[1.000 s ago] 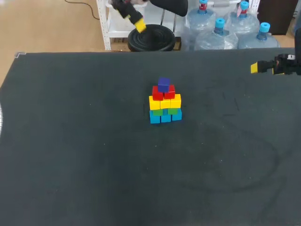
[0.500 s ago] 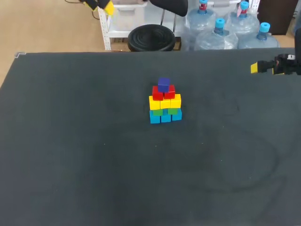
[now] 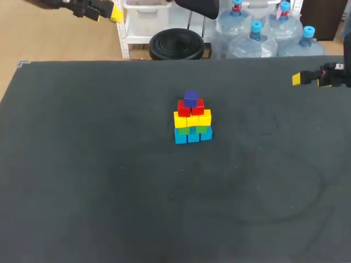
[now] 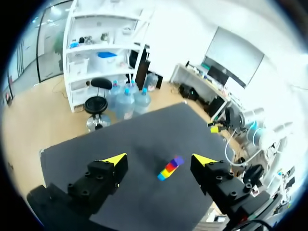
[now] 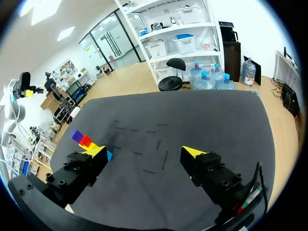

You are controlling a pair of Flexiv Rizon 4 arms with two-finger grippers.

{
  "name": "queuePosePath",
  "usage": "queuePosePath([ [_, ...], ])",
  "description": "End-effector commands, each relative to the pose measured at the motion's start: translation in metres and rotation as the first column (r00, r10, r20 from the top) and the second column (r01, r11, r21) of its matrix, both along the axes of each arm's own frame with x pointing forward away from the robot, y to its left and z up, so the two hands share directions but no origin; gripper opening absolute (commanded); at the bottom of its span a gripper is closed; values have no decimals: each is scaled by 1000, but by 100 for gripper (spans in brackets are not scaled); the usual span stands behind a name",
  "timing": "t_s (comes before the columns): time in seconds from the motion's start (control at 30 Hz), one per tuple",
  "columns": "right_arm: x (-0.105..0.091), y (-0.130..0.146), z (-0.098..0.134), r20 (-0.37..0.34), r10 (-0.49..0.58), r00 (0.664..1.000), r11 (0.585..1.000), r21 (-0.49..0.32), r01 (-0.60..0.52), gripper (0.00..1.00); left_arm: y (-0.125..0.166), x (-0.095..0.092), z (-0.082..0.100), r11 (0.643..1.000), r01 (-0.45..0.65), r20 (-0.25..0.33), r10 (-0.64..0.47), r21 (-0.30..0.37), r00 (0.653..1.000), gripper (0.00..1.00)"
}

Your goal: Place the blue cubes, place green cubes on the blue cubes, place the yellow cubes on the green cubes, then place the red cubes on the yellow cubes, and place purple cube on the red cubes.

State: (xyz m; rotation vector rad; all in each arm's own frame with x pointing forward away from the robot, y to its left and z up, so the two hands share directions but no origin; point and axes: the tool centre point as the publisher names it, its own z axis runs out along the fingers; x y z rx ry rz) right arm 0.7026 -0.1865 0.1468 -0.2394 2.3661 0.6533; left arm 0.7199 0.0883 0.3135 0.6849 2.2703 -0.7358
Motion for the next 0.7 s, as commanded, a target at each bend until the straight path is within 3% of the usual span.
queuePosePath([
  [0.03,-1,1,1,-1,-4,1000,1000,-4,4,100,2,-6,-4,847,-78,461,361,-526,811,90],
  [0.07,-1,1,1,-1,-4,1000,1000,-4,4,100,3,-5,-5,848,-77,459,358,-525,813,100],
  [0.7,-1,1,1,-1,-4,1000,1000,-4,4,100,5,-5,-6,840,-74,447,359,-538,819,100],
])
